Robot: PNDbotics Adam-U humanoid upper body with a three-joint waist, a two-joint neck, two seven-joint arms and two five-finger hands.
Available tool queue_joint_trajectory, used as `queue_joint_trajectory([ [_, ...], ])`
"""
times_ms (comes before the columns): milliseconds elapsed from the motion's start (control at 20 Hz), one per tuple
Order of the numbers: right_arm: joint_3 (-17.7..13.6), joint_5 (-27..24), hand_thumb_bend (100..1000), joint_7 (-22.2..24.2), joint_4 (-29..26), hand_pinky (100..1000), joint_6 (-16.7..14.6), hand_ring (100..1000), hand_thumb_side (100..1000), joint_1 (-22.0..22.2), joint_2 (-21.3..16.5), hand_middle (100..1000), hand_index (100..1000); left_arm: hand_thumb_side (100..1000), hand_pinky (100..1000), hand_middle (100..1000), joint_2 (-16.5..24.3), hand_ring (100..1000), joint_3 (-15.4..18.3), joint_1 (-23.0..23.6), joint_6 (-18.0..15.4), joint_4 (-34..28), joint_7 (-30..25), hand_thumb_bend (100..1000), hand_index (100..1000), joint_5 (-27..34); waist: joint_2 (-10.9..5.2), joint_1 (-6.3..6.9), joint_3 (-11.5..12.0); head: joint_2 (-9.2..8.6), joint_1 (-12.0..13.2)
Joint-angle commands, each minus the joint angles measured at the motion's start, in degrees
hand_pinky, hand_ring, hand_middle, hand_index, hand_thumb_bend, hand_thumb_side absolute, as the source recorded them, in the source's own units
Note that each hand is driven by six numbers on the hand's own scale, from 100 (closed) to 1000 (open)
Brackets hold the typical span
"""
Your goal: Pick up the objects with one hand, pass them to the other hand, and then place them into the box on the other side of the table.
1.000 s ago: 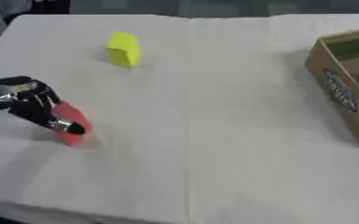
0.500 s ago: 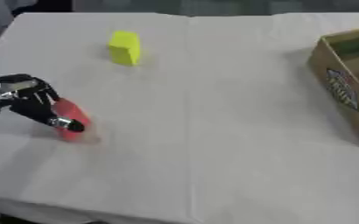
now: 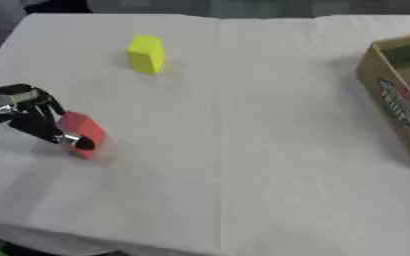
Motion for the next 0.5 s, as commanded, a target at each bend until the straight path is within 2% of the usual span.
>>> queue_joint_trajectory([
  [50, -0.37, 0.41, 100, 0.18, -0.40, 1000, -0.08, 843, 626, -0.36, -1.49, 813, 886, 449, 789, 617, 2.86, 767, 1.50, -0.22, 1.20, -0.86, 0.57, 1000, 778, 0.84, -0.91, 0.56, 0.09, 0.03, 0.28],
  [500, -0.28, 0.62, 100, 0.34, -0.30, 1000, -0.10, 844, 625, -0.40, -1.43, 813, 886, 454, 791, 621, 2.55, 768, 1.23, -0.28, 1.70, -0.19, 2.21, 1000, 787, 1.73, -0.81, 0.53, 0.11, 0.03, 0.49],
])
